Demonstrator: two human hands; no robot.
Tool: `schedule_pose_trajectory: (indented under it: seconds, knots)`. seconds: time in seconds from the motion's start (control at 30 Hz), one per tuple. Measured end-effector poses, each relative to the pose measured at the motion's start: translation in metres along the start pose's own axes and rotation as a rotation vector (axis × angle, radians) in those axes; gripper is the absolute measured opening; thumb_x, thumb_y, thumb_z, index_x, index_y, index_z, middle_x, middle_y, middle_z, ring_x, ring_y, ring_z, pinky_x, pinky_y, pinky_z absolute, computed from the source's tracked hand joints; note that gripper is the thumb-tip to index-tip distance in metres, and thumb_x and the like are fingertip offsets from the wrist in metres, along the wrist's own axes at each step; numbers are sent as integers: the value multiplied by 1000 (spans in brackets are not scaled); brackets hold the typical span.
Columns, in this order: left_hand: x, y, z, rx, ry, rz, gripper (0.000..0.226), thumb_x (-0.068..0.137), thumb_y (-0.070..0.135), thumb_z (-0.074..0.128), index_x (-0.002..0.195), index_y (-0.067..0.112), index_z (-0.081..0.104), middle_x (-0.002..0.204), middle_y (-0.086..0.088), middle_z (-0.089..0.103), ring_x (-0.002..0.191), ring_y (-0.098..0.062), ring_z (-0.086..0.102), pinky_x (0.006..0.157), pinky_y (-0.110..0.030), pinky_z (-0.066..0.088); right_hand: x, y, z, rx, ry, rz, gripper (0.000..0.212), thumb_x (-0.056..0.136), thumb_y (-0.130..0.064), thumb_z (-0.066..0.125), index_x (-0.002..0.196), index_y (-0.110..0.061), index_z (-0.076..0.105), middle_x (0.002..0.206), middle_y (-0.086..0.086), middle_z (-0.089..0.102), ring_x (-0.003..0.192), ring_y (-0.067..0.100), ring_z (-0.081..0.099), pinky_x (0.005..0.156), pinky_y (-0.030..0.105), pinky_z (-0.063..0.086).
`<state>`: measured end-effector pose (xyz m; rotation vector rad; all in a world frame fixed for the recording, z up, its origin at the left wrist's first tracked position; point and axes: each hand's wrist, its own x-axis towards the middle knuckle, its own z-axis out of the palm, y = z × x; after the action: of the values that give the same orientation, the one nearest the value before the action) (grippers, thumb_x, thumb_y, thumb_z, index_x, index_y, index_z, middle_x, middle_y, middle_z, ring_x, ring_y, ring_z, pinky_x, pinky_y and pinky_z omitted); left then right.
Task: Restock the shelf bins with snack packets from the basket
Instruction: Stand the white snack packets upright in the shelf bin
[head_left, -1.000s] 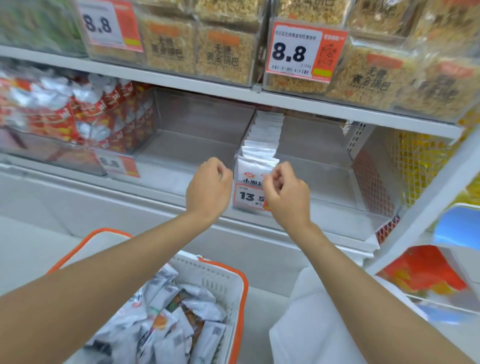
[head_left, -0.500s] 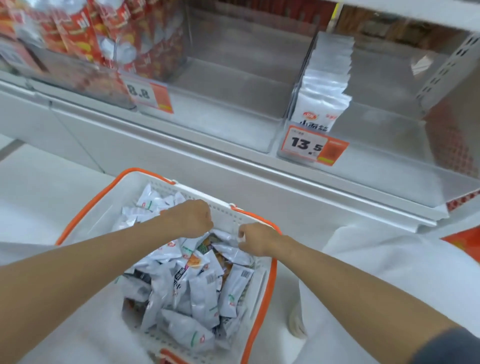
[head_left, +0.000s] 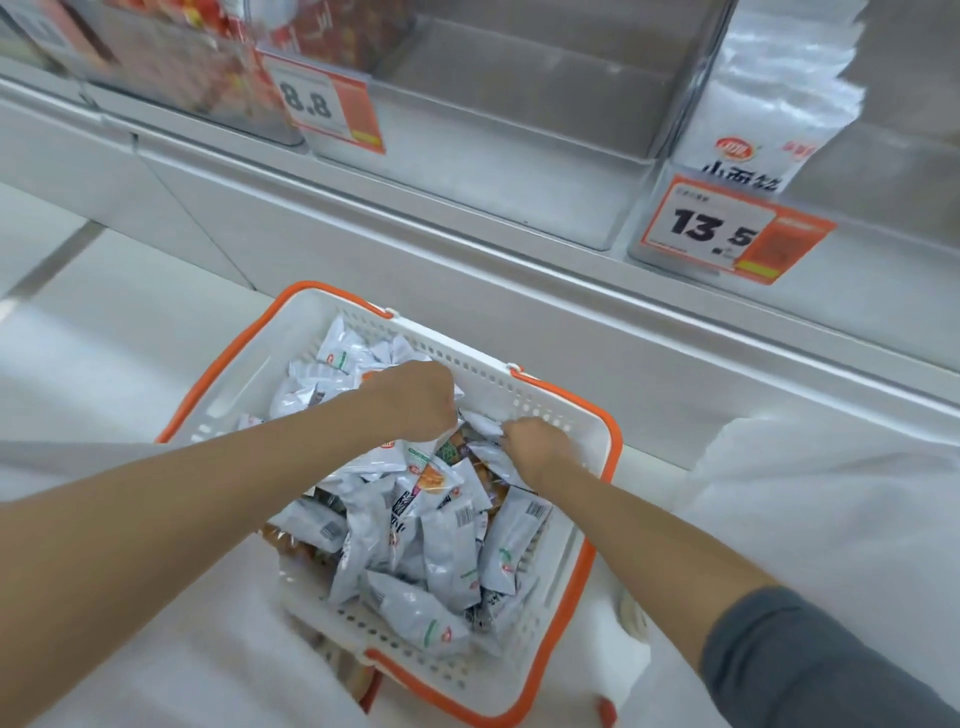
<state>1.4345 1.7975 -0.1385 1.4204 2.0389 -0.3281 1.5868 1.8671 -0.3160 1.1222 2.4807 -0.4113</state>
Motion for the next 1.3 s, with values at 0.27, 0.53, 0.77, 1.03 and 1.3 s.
schedule_pose_trajectory:
  seconds: [0.27,0.53,0.77,1.03,1.3]
  knots:
    - [0,-11,-7,-133,38,21,84,85,22,65,151,14,12,147,-16,35,120,-32,51,91,-40,49,-16,-18,-119,597,-122,44,30,94,-13,42,70,-5,58,72,12,65,62,24,62,52,27,44]
    - [-18,19,-17,-393,246,331,82,63,31,89,128,19,41,107,-3,58,82,-12,57,66,-22,45,-100,21,-238,891,-43,53,23,97,-10,44,95,2,63,81,19,71,58,23,68,53,26,54]
    - [-43,52,-33,-808,17,543,54,66,9,88,103,22,52,77,11,62,62,1,61,56,-16,49,-141,40,-265,489,255,-202,30,99,-31,53,80,-9,59,71,3,62,58,16,59,54,29,47]
    - [-39,59,-43,-730,-71,552,29,70,8,85,86,17,62,65,11,67,62,-2,63,57,-14,48,-146,51,-269,465,377,-246,40,96,-34,59,61,-19,47,57,-7,51,48,15,52,48,29,40]
    - [-35,82,-63,-845,282,526,28,67,12,87,84,20,67,73,6,74,69,-11,70,64,-24,57,-161,69,-268,1049,533,-190,18,91,-32,66,97,-16,69,77,0,71,66,8,64,62,22,49]
